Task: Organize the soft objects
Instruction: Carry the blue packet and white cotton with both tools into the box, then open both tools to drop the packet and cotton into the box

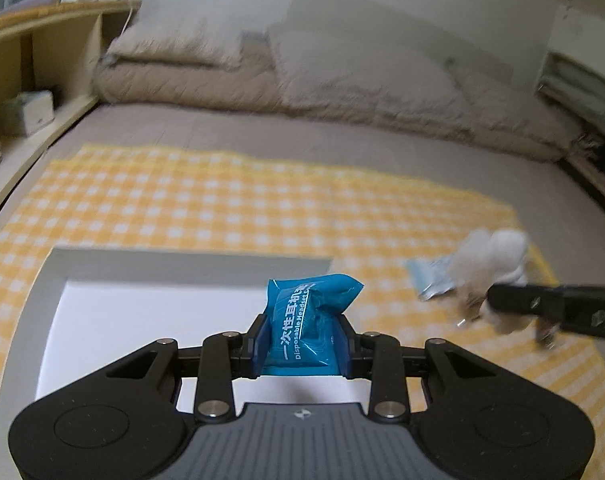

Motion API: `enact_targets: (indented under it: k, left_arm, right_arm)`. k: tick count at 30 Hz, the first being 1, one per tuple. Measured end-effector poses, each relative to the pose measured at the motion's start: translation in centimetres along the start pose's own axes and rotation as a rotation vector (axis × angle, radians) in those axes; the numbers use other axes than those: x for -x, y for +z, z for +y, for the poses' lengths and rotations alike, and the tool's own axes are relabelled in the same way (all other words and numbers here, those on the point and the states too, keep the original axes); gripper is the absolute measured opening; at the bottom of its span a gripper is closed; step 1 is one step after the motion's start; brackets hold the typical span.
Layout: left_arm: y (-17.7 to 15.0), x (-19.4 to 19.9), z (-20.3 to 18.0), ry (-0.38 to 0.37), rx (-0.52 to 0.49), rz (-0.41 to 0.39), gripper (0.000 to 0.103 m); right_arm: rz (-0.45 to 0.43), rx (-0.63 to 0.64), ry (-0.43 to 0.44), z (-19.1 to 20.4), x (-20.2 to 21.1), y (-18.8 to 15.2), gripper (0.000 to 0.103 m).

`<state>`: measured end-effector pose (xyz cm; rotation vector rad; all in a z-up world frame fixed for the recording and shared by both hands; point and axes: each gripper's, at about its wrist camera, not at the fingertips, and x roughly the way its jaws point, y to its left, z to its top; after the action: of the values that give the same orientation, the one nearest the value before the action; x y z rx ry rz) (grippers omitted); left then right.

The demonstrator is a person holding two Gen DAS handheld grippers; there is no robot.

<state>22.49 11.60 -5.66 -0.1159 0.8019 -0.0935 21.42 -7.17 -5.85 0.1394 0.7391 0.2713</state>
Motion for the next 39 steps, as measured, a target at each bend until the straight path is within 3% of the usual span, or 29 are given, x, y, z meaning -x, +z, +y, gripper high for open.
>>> enact_targets:
  k: [7, 12, 24, 39]
  left_arm:
    - [-1.5, -2.6, 3.4, 0.077, -0.001, 0.137, 0.035]
    - [-2.6, -3.8, 4.5, 0.085, -0.003, 0.195, 0.036]
    - [-3.2, -5.9, 3.6, 0.042, -0.028, 0.241, 0.036]
    - [-3.4, -6.4, 3.5, 0.03, -0.084, 0.279, 0.043]
  right_arm:
    - [0.055, 0.008, 0.079, 2.7, -2.6, 0.1, 0.029]
    - [0.122, 0.014, 0.117, 4.4, -4.8, -0.3, 0.029]
    - [0.267, 0.039, 0.122, 7.0, -10.1, -2.1, 0.029]
    - [0.311, 0.082, 0.116, 7.3, -11.4, -2.7, 0.041]
